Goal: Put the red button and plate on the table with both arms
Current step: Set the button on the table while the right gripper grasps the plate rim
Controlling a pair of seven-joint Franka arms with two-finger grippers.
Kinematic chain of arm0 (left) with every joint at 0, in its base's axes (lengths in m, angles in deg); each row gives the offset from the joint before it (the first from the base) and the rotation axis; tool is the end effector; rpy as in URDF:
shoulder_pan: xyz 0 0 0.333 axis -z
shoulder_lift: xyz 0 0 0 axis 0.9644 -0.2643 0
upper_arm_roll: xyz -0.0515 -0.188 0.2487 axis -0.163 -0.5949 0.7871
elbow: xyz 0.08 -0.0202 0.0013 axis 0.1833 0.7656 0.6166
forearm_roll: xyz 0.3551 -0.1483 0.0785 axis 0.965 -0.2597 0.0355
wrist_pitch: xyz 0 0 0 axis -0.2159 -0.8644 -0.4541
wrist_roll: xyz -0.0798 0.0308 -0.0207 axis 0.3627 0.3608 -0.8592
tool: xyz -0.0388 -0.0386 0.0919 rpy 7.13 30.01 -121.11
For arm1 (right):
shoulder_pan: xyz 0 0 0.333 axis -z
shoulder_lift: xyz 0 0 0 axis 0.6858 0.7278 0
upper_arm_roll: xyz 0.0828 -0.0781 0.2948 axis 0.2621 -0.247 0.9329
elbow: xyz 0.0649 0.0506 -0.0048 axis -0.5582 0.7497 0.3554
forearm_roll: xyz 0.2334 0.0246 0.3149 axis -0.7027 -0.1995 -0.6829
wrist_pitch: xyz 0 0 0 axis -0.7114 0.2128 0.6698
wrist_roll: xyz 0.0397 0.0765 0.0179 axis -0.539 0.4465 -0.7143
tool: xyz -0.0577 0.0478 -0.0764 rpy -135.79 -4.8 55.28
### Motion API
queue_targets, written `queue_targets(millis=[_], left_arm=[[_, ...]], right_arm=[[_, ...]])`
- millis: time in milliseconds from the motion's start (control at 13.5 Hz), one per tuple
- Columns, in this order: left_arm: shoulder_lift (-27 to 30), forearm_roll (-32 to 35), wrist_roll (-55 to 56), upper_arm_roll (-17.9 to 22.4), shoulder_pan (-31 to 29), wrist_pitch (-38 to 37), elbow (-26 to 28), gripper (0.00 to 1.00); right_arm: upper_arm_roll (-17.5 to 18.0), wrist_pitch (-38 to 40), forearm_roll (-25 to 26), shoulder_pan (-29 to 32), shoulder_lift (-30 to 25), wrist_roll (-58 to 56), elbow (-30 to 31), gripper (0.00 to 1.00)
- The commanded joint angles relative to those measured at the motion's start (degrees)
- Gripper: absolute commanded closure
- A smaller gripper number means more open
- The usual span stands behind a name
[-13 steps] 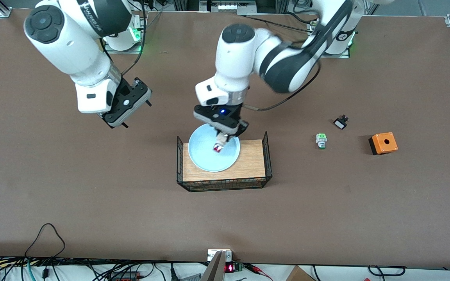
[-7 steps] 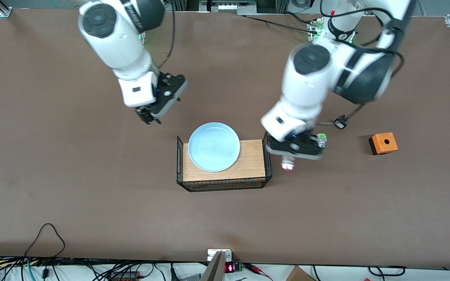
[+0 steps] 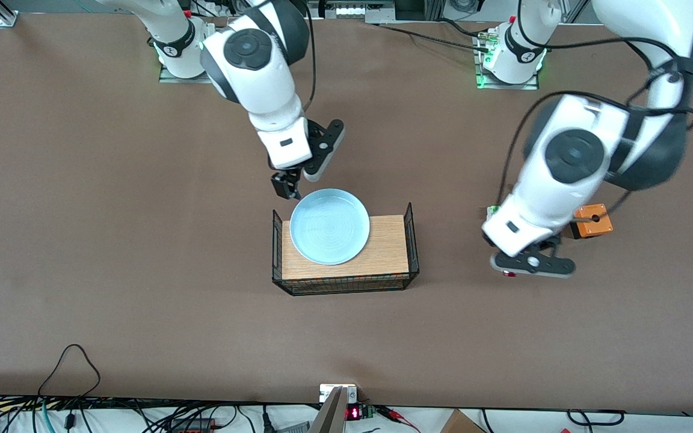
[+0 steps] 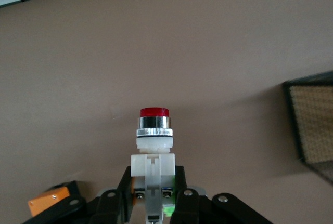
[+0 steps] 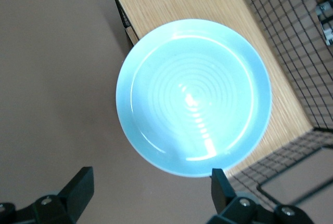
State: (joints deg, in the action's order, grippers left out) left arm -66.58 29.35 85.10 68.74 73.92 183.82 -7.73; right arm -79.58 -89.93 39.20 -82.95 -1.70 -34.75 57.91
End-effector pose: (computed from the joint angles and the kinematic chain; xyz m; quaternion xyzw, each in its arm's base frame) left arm 0.6771 -0.1628 0.4274 -0.9921 0.1036 -0.0119 0.0702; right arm 0.5102 0.4362 0.4182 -0.8322 -0.5442 -0.1060 0.0044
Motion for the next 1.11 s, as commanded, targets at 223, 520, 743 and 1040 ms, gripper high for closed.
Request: queue_targets(millis=[223, 520, 743, 1040], left_arm=[[-6.6, -1.8, -15.7, -0.8, -8.3, 0.6, 1.9, 0.83], [-11.7, -1.2, -20.3, -0.8, -11.0, 3.4, 2.6, 0.83], [-12.8, 1.1, -24.1, -0.2, -12.4, 14.7, 9.6, 0.8], [-11.9, 5.0, -23.3, -0.3, -14.6, 21.5, 15.8, 0.65]], right_arm=[[-0.8, -6.3, 6.6, -3.7, 4.7, 4.4, -0.6, 0.0], [-0.8, -10.1, 8.9, -4.9, 8.5, 5.3, -0.7, 0.0], [-0.9, -9.9, 12.8, -5.9, 8.9, 6.6, -0.8, 0.12], [-0.9, -9.5, 13.8, -6.2, 8.7, 6.9, -0.9, 0.39]])
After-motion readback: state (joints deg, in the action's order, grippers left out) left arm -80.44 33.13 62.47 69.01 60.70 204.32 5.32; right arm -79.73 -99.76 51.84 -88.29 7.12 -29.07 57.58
